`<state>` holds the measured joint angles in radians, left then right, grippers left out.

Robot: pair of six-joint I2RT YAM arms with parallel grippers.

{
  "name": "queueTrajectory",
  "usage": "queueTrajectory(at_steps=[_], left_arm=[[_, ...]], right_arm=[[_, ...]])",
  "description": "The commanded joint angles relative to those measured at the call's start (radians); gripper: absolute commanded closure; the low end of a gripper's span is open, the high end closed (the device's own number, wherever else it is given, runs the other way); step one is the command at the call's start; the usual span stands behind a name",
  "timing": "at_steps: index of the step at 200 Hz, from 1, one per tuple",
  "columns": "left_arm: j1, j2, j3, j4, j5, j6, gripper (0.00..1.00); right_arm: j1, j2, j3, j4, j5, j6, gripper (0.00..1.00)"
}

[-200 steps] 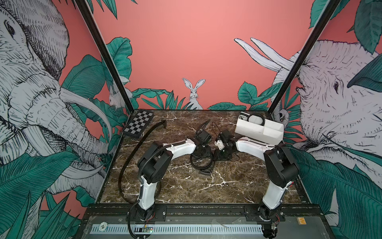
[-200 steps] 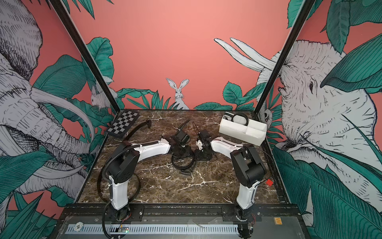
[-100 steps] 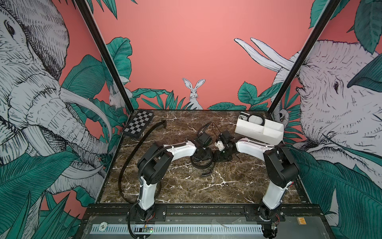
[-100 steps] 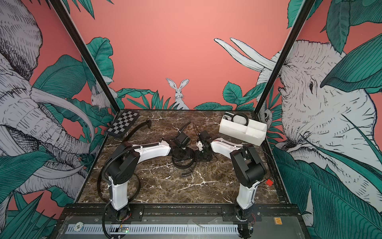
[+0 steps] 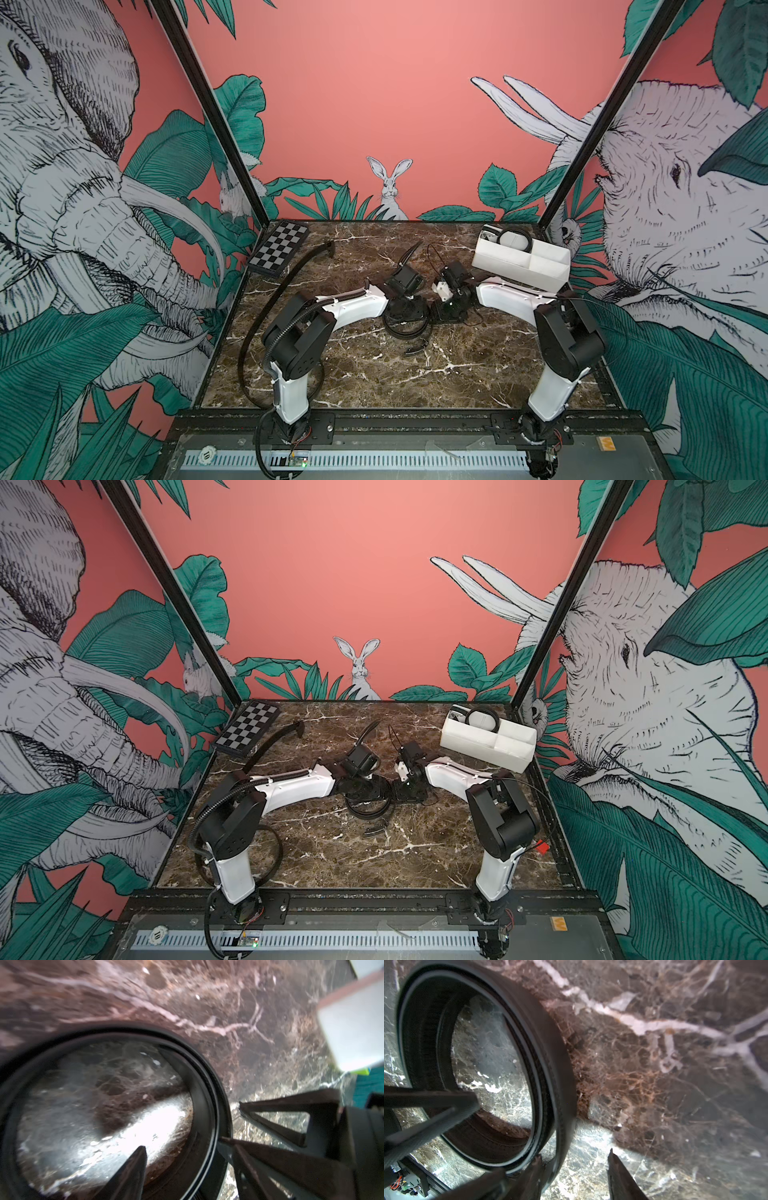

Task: Place the belts into the storage roll
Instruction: Roll the belt at the center of the board.

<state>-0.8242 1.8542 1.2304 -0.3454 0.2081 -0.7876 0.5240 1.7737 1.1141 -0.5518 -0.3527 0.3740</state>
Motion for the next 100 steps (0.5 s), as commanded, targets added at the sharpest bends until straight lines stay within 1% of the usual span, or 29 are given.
queueTrajectory(at_steps=[1, 26, 57, 100], left_arm=[[-0.005, 0.017, 0.035, -0.038, 0.03, 0.068, 0.32], [-0.004, 0.039, 0.048, -0.067, 0.015, 0.097, 0.32], [-0.005, 0.036, 0.032, -0.073, -0.023, 0.096, 0.34], [-0.003, 0.027, 0.009, -0.045, -0.025, 0.086, 0.36]], right_arm=[[0.002, -0.026, -0.019, -0.014, 0.003, -0.005, 0.51], [0.001, -0.03, -0.021, -0.016, 0.004, -0.003, 0.51], [0.002, -0.036, -0.028, -0.017, 0.007, -0.002, 0.51], [-0.001, -0.043, -0.037, -0.017, 0.008, -0.004, 0.51]])
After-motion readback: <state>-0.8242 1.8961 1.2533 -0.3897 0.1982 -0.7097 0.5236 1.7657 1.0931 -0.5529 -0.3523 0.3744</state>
